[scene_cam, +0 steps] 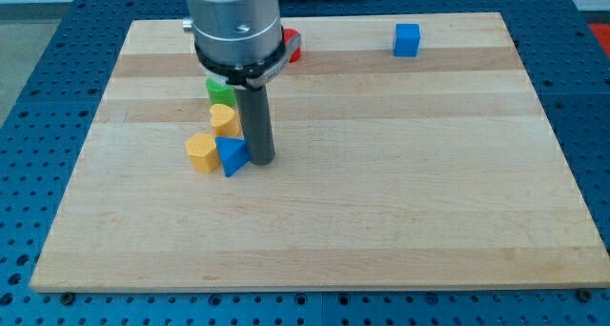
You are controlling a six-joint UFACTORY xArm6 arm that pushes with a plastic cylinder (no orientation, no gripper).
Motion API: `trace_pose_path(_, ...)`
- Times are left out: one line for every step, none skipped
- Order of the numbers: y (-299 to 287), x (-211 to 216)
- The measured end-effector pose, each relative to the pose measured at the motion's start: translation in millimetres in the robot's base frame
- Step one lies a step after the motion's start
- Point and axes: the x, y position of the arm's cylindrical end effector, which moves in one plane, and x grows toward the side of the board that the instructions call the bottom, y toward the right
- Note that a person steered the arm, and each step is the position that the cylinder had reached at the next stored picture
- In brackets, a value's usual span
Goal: Push the hexagon to the right slightly
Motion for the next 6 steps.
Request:
trace_pose_path(-6.3,18.6)
trace_pose_path(-16.9,63.3)
trace_pose_path(-79.3,59.5)
trace_pose_path(-86.4,42.4)
trace_pose_path(-101.4,29.3)
trace_pose_path(-136.9,7.7)
